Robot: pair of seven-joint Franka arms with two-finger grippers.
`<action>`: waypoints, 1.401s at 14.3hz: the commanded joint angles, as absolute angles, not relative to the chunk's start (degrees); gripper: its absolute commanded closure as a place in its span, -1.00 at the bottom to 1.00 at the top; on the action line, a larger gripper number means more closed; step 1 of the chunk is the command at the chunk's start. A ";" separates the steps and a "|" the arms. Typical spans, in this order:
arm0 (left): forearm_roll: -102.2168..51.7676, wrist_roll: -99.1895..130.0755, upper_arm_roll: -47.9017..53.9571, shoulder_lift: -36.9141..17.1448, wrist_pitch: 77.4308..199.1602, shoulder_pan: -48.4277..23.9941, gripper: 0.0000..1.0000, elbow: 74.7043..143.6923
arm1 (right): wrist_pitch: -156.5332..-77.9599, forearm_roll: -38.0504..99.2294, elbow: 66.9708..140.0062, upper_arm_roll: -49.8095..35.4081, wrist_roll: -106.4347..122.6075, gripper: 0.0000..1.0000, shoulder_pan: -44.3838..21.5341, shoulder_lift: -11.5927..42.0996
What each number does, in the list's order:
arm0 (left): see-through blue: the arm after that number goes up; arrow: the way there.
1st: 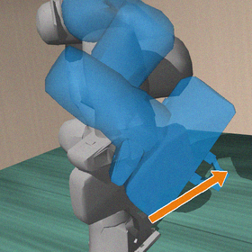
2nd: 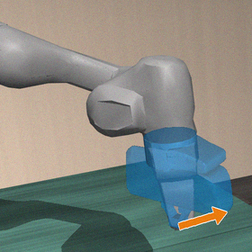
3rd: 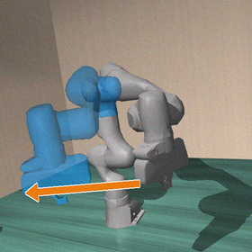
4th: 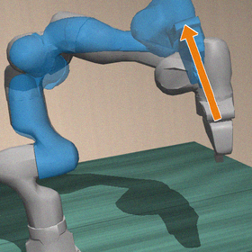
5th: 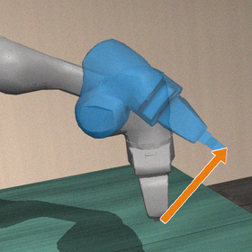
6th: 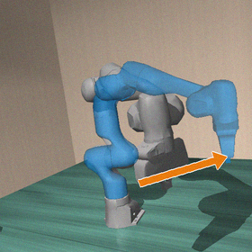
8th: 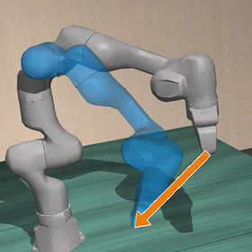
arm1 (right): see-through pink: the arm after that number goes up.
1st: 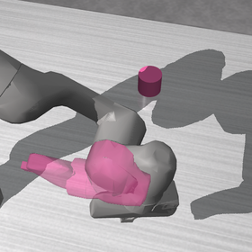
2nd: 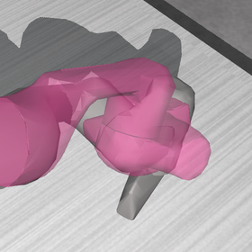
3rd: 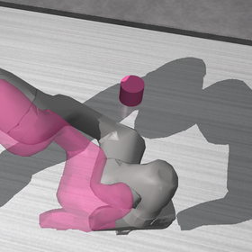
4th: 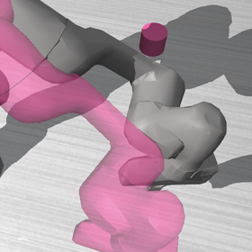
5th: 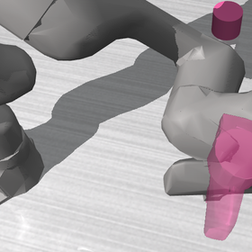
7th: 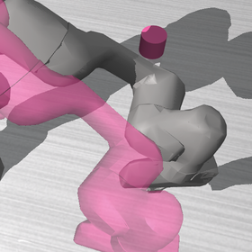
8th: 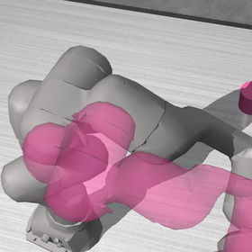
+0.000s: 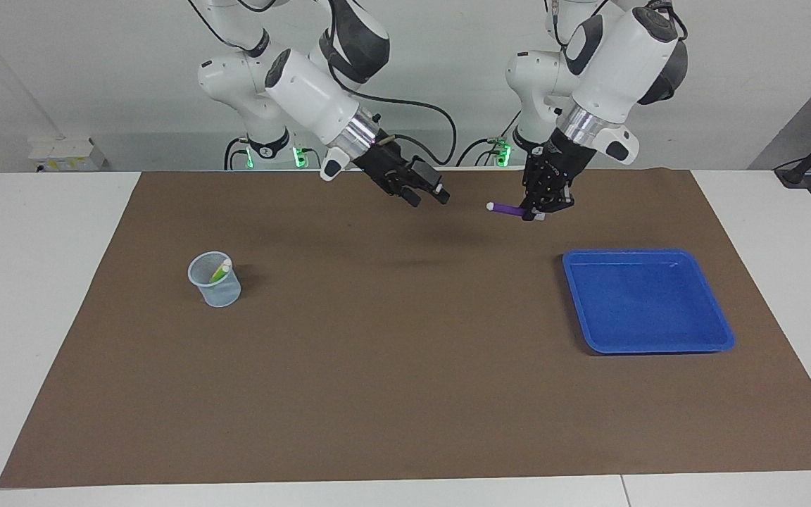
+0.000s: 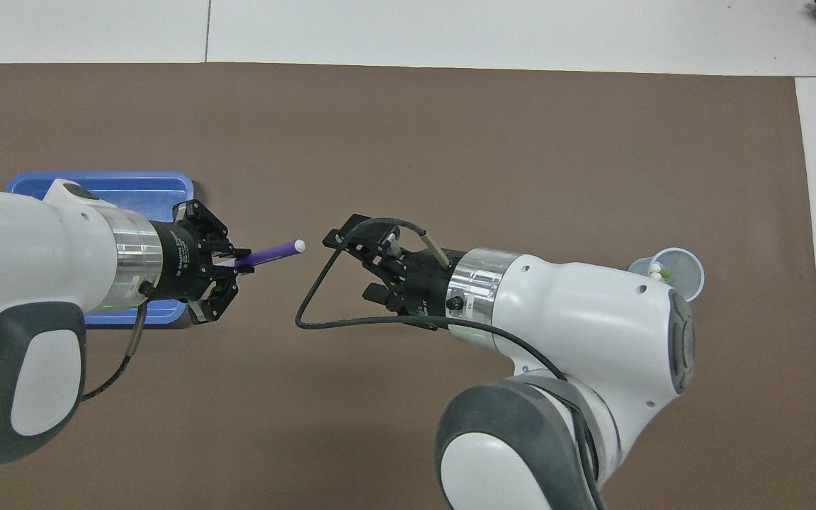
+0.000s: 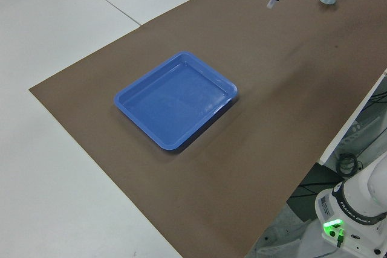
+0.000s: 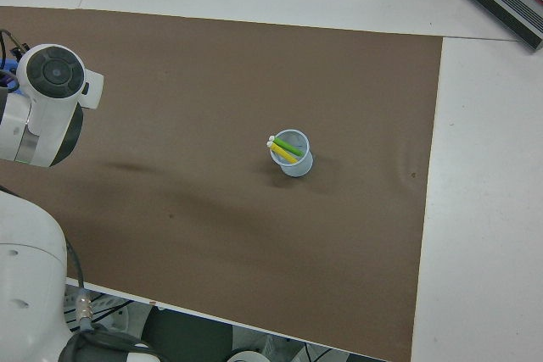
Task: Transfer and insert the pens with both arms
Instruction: 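Lift the purple pen with the left gripper while the right gripper approaches, then close the right gripper on the purple pen and open the left gripper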
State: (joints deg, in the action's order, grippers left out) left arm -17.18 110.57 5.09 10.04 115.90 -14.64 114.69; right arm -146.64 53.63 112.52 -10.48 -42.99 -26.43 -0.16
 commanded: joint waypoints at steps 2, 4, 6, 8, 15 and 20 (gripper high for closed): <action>-18.02 111.36 4.22 12.39 115.05 -15.56 1.00 116.72 | -152.73 55.02 110.13 -10.46 -44.74 -1.00 -29.70 2.37; -17.93 111.36 4.31 12.92 114.96 -15.56 1.00 117.33 | -157.30 54.93 109.95 -10.46 -44.82 -1.00 -32.08 4.03; -17.93 111.27 4.31 13.53 115.14 -15.56 1.00 117.95 | -158.47 54.93 108.64 -10.46 -44.91 -1.00 -33.47 5.18; -18.02 111.27 4.22 13.97 115.14 -15.91 1.00 118.47 | -158.82 54.93 107.41 -10.46 -44.91 -1.00 -34.27 6.24; -18.02 111.18 4.22 14.33 114.87 -15.91 1.00 118.83 | -163.30 54.58 107.31 -10.46 -44.13 -0.57 -35.68 8.43; -17.93 110.92 4.22 14.41 114.43 -15.91 1.00 118.83 | -163.30 54.58 107.23 -10.46 -43.95 -0.12 -35.77 8.79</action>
State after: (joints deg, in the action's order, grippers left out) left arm -17.21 110.60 5.06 12.74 114.98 -14.78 117.36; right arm -162.43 53.65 108.35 -10.47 -44.57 -35.60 7.99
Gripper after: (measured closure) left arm 0.833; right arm 0.370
